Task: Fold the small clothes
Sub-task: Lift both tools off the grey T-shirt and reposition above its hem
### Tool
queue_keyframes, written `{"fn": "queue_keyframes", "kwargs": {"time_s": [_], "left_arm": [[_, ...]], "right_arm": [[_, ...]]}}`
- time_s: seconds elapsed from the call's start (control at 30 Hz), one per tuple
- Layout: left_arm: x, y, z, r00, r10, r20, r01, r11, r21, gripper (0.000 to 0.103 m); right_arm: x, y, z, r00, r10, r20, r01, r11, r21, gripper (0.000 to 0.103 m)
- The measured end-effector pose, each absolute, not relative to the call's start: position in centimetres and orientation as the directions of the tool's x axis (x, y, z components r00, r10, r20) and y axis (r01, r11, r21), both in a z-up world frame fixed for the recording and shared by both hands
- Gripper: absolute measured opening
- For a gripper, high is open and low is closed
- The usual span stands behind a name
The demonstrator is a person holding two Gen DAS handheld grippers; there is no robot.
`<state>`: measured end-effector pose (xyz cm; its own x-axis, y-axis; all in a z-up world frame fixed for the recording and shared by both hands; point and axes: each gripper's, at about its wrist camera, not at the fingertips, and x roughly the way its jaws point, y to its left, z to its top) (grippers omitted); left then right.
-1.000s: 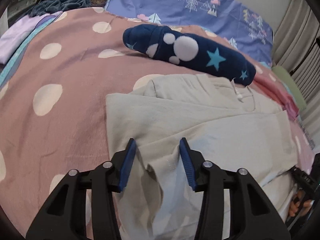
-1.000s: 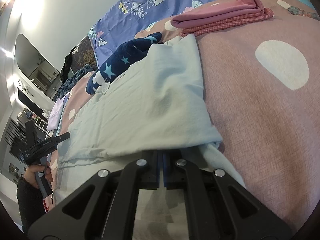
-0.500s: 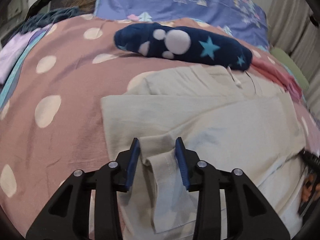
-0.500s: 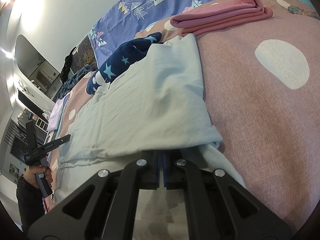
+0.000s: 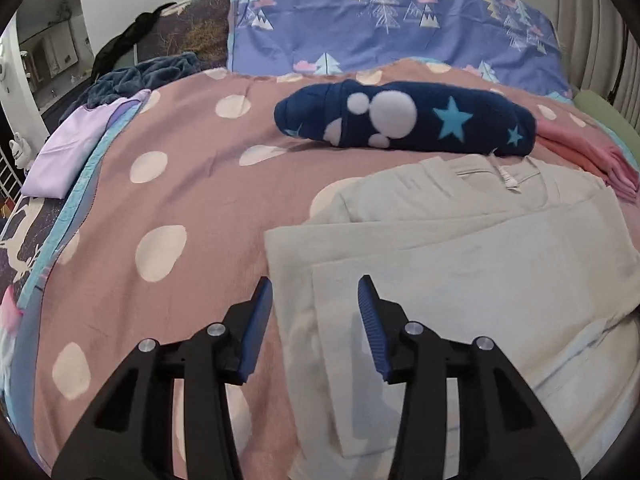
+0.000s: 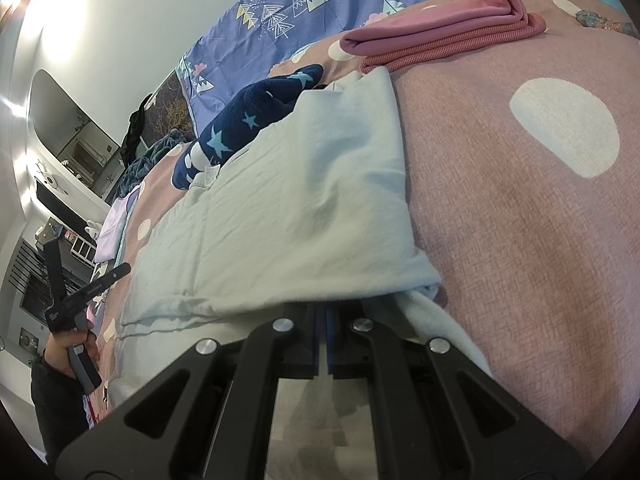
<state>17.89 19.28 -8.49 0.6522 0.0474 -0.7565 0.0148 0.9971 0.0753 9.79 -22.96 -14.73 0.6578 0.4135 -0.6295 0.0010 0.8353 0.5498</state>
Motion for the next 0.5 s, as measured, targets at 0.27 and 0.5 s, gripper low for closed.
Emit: {"fn": "queue_keyframes", "kwargs": {"time_s": [0.27, 0.5], "left_arm": [[15.7, 13.3, -12.3, 0.606, -0.124, -0.786, 0.188, 0.982, -0.010, 0.060], [15.0, 13.3, -12.6, 0.629, -0.118, -0.768, 0.185, 0.983, 0.000, 0.062]], "right_arm": [[7.9, -21.6, -12.6, 0.642, 0.344, -0.685, -0.031, 0.904, 0.425, 0.005], [8.4, -24.3, -5.1, 0.736, 0.355, -0.576, -0.124, 0.908, 0.401, 0.042]]}}
